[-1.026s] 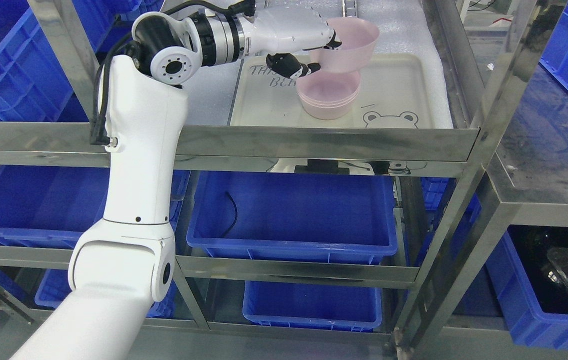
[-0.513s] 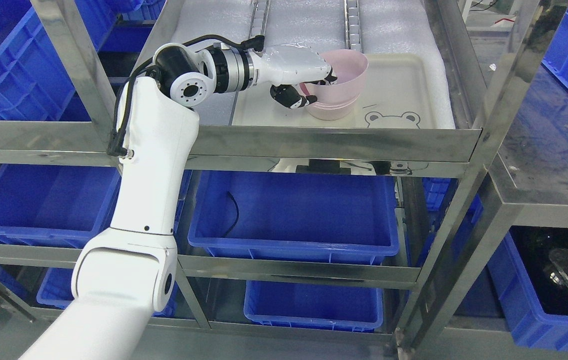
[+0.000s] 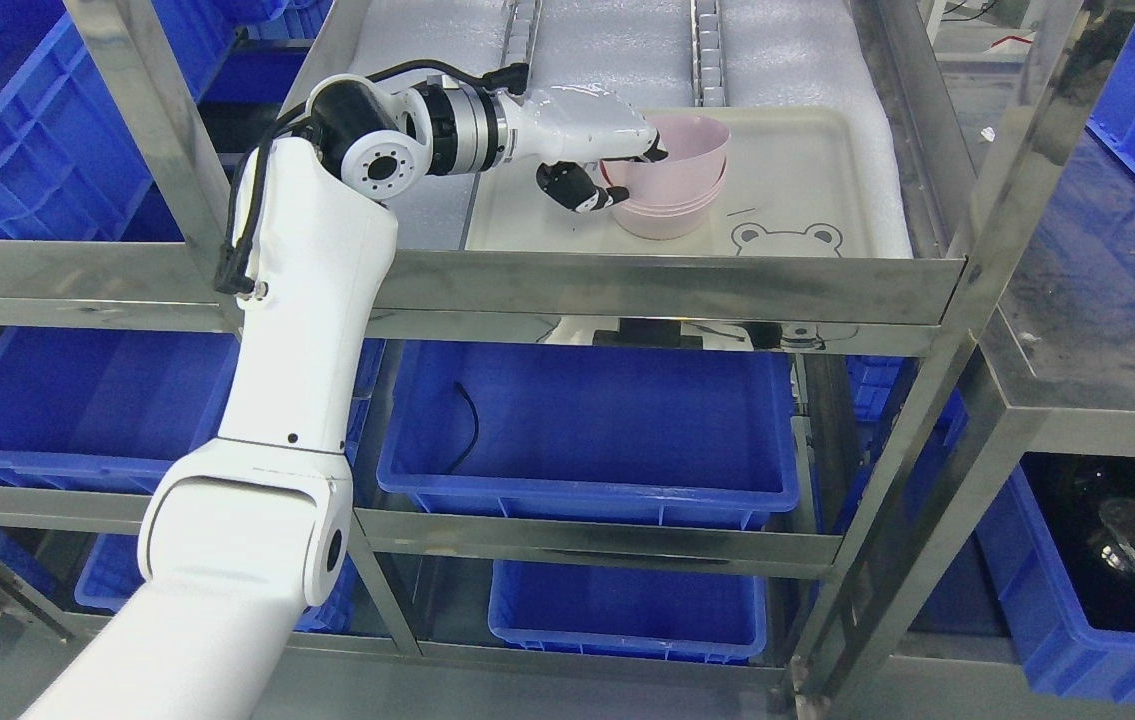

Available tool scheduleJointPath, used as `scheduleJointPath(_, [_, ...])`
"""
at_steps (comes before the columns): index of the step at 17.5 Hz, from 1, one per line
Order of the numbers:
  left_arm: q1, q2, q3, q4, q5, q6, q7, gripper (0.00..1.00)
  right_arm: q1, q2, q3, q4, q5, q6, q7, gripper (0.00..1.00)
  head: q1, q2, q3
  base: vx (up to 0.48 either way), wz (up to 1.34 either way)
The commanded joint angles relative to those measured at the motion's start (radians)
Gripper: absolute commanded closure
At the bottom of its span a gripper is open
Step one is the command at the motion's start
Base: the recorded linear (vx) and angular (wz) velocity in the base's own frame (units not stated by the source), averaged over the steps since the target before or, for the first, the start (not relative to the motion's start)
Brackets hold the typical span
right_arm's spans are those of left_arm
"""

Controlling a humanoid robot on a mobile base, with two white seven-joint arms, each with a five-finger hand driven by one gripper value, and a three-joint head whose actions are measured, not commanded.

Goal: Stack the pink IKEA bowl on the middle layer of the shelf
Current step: 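Lower the held pink bowl onto the other pink bowl on the tray, then open the left hand and lift it away from the stacked bowls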

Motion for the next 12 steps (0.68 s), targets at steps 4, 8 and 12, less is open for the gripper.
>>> scheduleJointPath(4, [-0.036,0.017,-0.039,0.132,-0.002,0.000,0.042,0.52,0.005,-0.017,0.000,-0.017,0.000,-0.001,0.000,0.00,0.0000,0.000,0.000,0.000,0.00])
scheduleJointPath(8, [-0.031,0.017,-0.022,0.123,0.010,0.000,0.054,0.26,0.005,-0.017,0.000,-0.017,0.000,-0.001,0.000,0.00,0.0000,0.000,0.000,0.000,0.00])
scheduleJointPath(12, [-0.036,0.017,0.020,0.039,0.240,0.000,0.068,0.07,0.005,-0.017,0.000,-0.017,0.000,-0.001,0.000,0.00,0.0000,0.000,0.000,0.000,0.00])
